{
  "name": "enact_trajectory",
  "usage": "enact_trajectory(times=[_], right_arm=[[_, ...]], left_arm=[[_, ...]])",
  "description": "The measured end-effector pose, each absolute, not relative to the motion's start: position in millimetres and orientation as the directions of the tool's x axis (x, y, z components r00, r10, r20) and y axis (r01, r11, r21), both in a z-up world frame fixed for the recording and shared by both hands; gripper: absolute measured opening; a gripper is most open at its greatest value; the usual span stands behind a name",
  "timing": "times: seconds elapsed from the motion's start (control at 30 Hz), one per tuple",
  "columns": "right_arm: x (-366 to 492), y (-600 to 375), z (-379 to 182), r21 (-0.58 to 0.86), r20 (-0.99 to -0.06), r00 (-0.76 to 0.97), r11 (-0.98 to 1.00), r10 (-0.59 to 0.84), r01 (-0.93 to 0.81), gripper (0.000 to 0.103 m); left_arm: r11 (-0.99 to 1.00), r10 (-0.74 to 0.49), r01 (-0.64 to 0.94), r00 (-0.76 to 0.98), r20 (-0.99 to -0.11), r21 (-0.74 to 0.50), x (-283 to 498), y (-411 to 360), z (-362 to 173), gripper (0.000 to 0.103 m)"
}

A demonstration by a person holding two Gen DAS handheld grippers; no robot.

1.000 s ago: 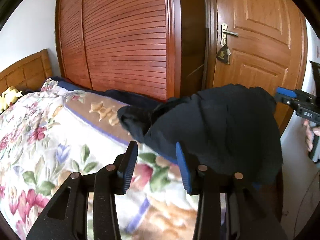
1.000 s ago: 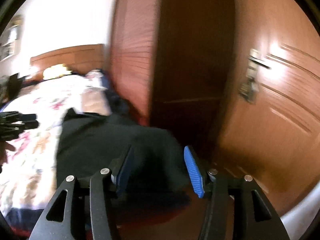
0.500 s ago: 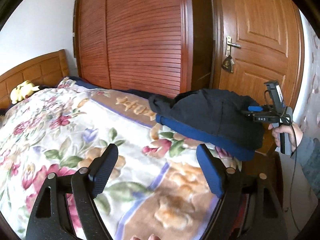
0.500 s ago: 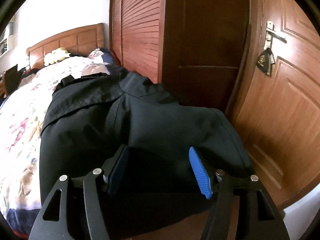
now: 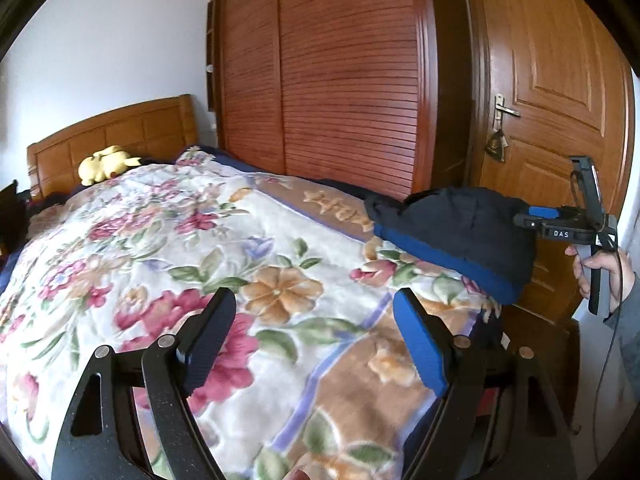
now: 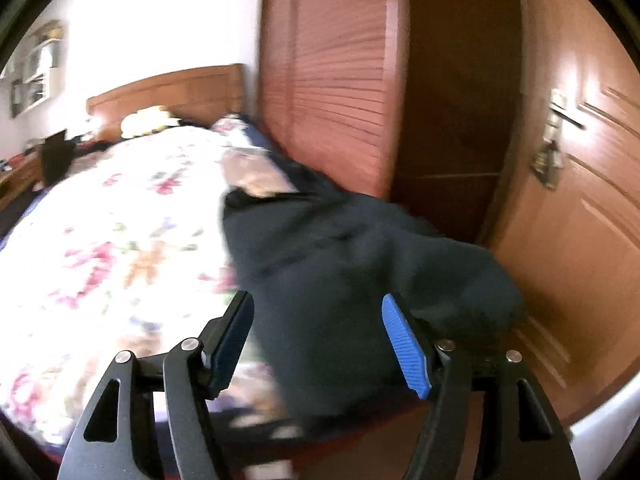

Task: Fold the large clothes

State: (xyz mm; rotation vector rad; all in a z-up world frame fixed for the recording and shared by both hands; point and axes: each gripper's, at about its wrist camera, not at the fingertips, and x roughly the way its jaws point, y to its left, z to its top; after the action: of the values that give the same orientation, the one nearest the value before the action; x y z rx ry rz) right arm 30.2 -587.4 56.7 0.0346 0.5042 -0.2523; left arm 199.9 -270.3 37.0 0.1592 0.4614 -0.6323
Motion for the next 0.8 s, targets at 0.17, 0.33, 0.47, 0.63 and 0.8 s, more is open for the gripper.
enact_trajectory(times=[0.17, 0.33, 0.47, 0.63, 0.8], right_arm=[[22.3, -505.3, 69.1, -0.070, -0.457, 0.882, 0.993, -0.116, 0.095, 0.073], [18.3, -428.5, 62.0, -0.042, -0.446, 0.894, 0.998, 0.026, -0.050, 0.073], [22.0, -379.5, 47.2, -0.008, -0.454, 0.880, 0.987, 0.138, -0.159, 0.073], [23.2, -341.0, 25.9, -0.009, -0.469, 0.860, 0.972, 0.201, -0.233, 0.073], [27.2, -310.1, 14.3, -0.007, -0.487, 0.836, 0.956, 0.253, -0.293, 0.073]], left_arm=[[0.848, -0.473, 0.530, 0.754, -0.455, -0.005, 187.3, -232.3, 35.6, 0.082], [0.893, -0.395, 0.450, 0.778, -0.488, -0.005, 181.1, -196.8, 12.7, 0.082], [0.931, -0.303, 0.364, 0.811, -0.500, 0.028, 173.5, -166.4, -6.5, 0.082], [0.959, -0.223, 0.282, 0.818, -0.530, 0.031, 163.7, -128.0, -26.6, 0.082], [0.974, -0.184, 0.225, 0.816, -0.549, 0.007, 153.7, -99.0, -37.3, 0.082]])
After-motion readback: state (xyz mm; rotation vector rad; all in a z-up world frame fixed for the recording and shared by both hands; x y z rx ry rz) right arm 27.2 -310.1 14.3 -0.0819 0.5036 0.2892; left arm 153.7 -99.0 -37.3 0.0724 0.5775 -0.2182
